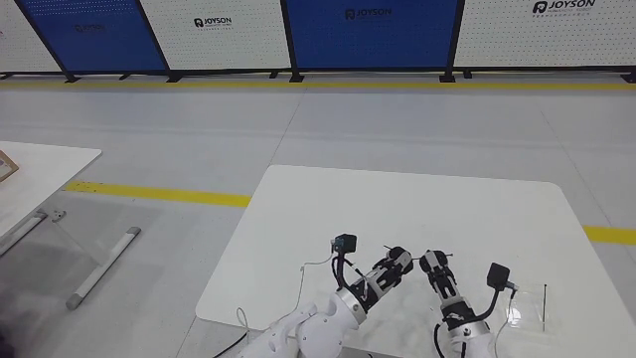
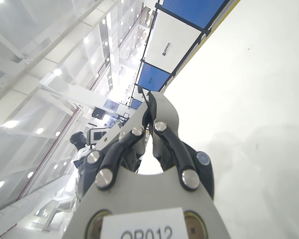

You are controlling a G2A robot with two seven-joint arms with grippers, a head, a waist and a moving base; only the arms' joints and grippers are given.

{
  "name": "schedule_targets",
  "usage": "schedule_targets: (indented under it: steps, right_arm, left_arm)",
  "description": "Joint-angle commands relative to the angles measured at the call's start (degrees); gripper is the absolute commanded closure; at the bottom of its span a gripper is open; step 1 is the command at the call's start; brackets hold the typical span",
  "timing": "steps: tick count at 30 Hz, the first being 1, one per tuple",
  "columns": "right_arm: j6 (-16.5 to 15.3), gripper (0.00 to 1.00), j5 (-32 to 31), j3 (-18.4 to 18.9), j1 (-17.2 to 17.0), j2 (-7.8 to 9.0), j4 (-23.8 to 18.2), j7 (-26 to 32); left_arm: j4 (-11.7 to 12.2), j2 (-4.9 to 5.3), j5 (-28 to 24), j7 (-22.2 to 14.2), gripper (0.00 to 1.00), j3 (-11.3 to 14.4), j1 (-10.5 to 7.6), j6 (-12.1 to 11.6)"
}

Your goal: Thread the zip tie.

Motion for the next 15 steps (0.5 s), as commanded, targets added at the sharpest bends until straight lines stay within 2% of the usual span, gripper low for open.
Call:
schedule_targets:
  steps: [1,8,12,15]
  right_arm:
    - [0.00,1.00,-0.11,0.19,-0.18,-0.06,-0.21,0.10]
    - [0.64,1.00,-1.22,1.42,-1.08,-0.22,-1.24,-0.31]
    - [0.43,1.00,-1.45,2.32,-1.88,-0.22,-2.18,0.13]
    - [0.38,1.00,-1.73,2.72,-2.24,-0.28,-2.65,0.42]
  left_arm:
    - [0.08,-0.17,0.13,0.28,1.00,0.21,-0.22,0.10]
    - [0.03,-0.46,2.33,2.15,1.00,-0.11,-0.35,1.44]
    - [-0.13,-0.48,3.37,0.58,1.00,-0.02,-0.23,2.67]
    - [-0.20,-0.60,3.08,0.29,1.00,0.01,-0.17,2.61]
